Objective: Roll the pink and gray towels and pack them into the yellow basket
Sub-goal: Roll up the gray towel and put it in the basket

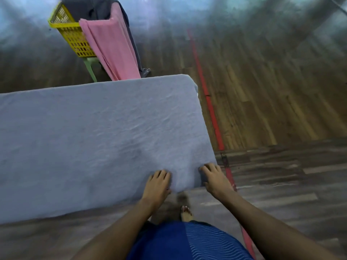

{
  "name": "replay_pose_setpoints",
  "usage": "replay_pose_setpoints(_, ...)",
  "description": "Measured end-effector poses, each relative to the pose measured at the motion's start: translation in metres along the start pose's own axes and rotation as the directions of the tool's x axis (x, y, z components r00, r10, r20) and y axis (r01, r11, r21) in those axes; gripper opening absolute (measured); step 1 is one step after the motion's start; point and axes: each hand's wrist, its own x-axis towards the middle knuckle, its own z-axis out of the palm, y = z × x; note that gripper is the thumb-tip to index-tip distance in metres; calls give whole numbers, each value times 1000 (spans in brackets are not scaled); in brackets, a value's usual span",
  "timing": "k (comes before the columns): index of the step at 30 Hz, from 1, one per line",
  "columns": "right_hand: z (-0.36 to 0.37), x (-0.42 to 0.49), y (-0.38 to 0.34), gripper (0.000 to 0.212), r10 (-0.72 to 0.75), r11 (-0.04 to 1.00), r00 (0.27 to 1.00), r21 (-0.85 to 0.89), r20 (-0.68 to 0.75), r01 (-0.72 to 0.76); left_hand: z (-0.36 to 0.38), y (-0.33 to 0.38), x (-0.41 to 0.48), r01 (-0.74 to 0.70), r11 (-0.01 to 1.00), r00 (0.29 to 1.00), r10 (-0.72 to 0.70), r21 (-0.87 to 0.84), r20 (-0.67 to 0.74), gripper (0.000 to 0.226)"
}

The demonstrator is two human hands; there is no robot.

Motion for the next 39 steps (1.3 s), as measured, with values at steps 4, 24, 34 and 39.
replay_pose_setpoints(4,10,0,6,44,-73,997,996,26,-59,75,3,14,-4,-39,998,999,38,-46,-30,65)
replay_pose_setpoints(24,-8,-18,-30,11,-23,981,993,187,-118,45,-13,13,-27,6,954,994,-38,-300,-100,6)
replay_pose_setpoints(34,-1,48,-207,16,-246,957,967,143,-67,253,-64,-116,-102,301,881,883,-402,-366,-243,17)
replay_pose_setpoints(39,32,66,-322,17,-403,910,915,129,39,395,-69,-188,-197,528,765,701,-638,-369,-317,19)
